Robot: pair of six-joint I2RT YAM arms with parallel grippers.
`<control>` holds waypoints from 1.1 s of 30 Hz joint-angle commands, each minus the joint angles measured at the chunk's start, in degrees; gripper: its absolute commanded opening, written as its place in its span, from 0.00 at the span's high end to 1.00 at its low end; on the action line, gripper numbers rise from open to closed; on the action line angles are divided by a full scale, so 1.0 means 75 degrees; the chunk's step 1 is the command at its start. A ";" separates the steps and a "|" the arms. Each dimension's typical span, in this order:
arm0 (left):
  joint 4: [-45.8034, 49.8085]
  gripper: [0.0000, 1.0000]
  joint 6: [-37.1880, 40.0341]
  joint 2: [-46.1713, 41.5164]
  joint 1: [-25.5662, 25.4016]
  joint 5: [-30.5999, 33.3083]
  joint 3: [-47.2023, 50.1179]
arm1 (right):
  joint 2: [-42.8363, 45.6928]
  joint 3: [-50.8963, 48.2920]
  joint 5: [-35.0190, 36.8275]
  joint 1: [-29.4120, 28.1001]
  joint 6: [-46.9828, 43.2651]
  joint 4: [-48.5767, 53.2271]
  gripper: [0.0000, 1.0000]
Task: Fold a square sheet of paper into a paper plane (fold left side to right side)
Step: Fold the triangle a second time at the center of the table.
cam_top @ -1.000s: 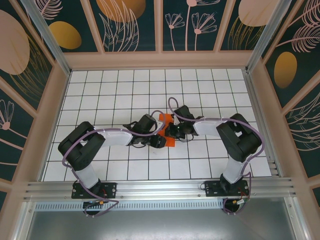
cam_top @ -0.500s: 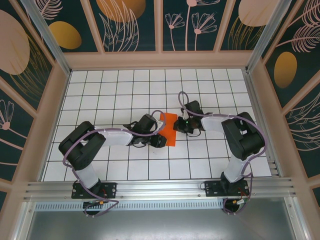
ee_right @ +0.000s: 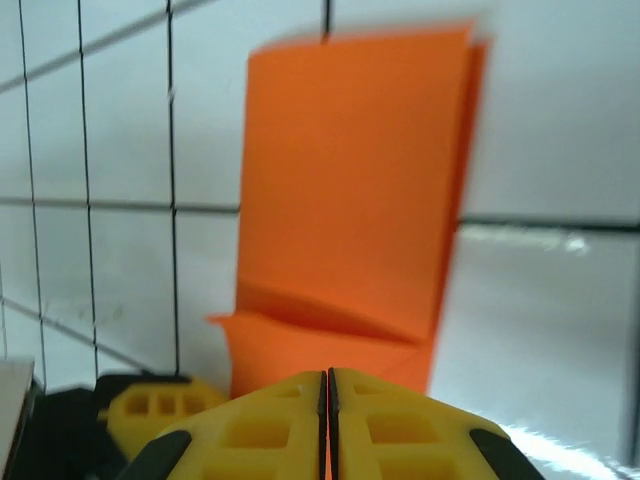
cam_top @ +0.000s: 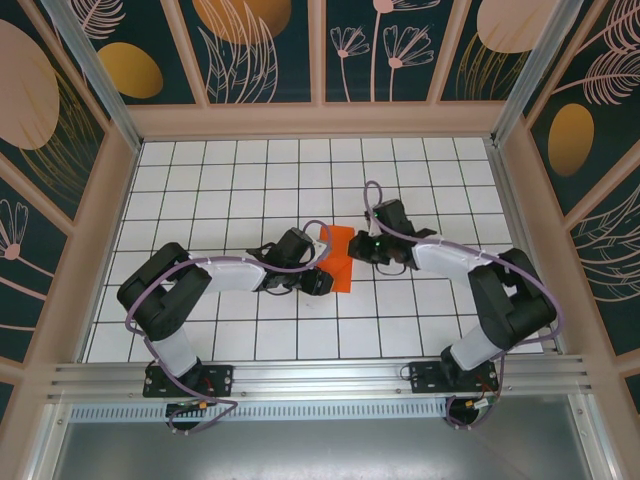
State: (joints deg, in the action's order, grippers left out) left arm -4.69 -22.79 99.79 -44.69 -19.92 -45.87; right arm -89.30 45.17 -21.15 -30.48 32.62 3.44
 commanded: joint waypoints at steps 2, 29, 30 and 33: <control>0.0848 0.60 0.0065 0.0082 0.0013 0.0277 0.0104 | -0.0643 0.0121 -0.0538 -0.0318 0.0415 -0.0582 0.87; 0.0747 0.59 0.0002 -0.0784 0.0019 -0.0166 -0.0495 | -0.2018 0.0446 -0.0075 -0.0467 0.0112 -0.0060 0.88; 0.0728 0.59 0.0014 -0.0740 0.0016 -0.0217 -0.0514 | -0.2016 0.0441 -0.0091 -0.0470 0.0104 -0.0051 0.88; 0.0717 0.60 0.0081 -0.0490 0.0021 -0.0215 -0.0609 | -0.2009 0.0470 -0.0094 -0.0469 0.0103 -0.0045 0.88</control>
State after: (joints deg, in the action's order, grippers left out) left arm 0.25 -22.79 94.94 -44.66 -20.34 -48.86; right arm -103.48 50.63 -23.92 -33.63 33.43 -0.10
